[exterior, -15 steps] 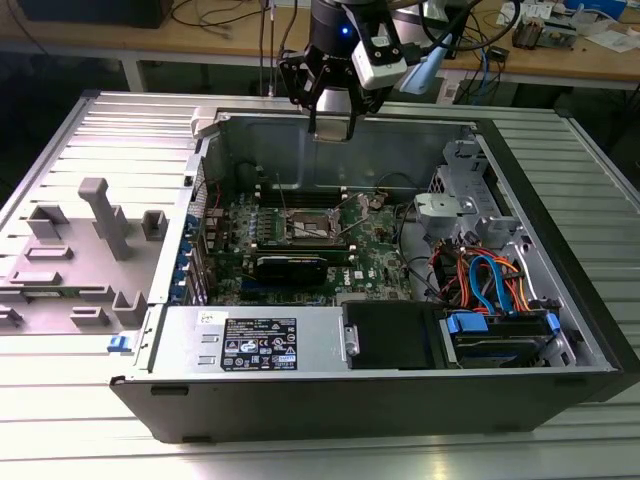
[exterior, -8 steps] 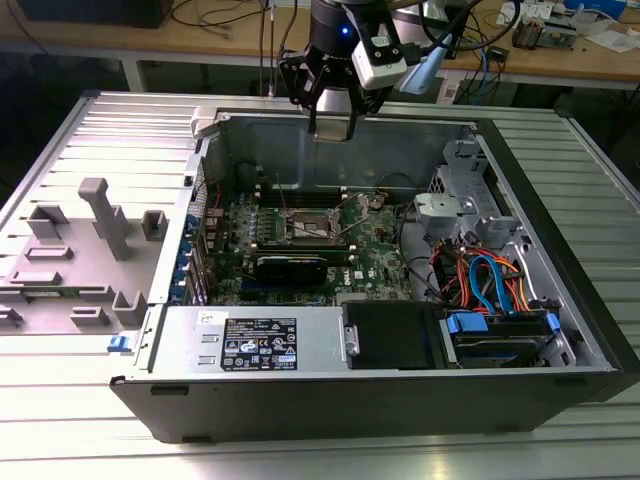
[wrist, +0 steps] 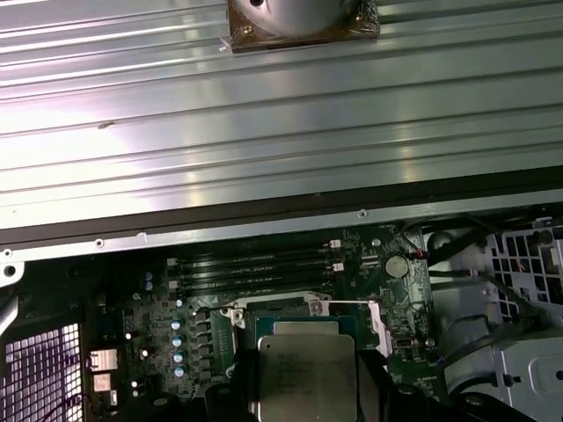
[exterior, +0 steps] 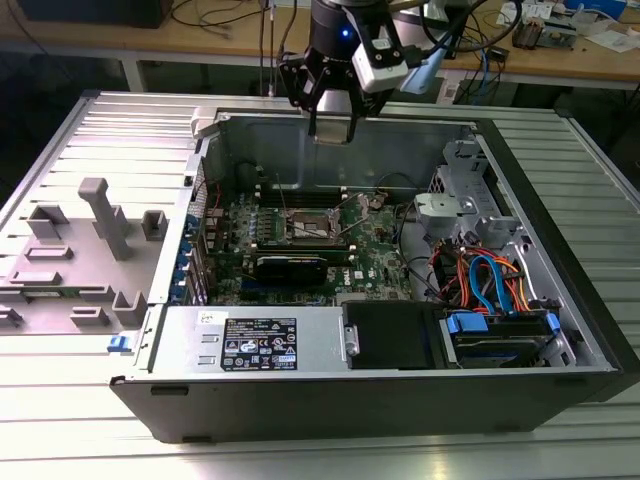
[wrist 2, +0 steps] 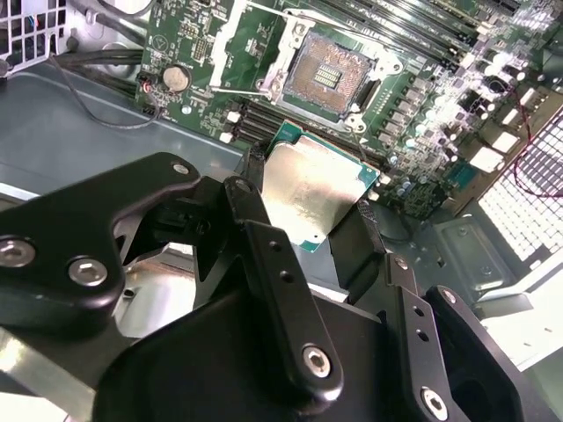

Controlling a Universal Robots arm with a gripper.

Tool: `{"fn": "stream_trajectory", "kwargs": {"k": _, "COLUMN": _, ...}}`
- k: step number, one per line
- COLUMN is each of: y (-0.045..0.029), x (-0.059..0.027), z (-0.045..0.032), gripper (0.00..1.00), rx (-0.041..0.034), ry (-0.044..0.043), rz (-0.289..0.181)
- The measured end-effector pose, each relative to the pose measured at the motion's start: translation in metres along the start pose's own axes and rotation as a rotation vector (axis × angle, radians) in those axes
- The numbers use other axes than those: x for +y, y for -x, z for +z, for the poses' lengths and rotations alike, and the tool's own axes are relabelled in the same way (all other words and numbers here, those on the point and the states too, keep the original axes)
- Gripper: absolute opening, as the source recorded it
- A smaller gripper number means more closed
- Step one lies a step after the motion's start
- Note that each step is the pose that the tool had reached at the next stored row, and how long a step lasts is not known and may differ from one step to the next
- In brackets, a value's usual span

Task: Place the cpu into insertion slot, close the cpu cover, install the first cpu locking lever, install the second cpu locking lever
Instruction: 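Place the cpu into insertion slot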

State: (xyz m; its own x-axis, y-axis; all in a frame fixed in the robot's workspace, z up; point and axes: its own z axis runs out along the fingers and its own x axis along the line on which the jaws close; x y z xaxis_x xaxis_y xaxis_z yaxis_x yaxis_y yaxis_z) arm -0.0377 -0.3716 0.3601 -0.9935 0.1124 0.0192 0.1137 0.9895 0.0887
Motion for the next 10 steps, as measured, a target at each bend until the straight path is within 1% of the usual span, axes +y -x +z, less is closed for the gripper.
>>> {"fn": "stream_trajectory", "kwargs": {"k": 3, "y": 0.0001, "x": -0.0005, "z": 0.0, "gripper": 0.54, "rx": -0.0017, "ry": 0.0002, "rz": 0.021}}
{"fn": "stream_trajectory", "kwargs": {"k": 10, "y": 0.0002, "x": -0.0021, "z": 0.0, "gripper": 0.54, "rx": -0.0081, "ry": 0.0016, "rz": 0.093}}
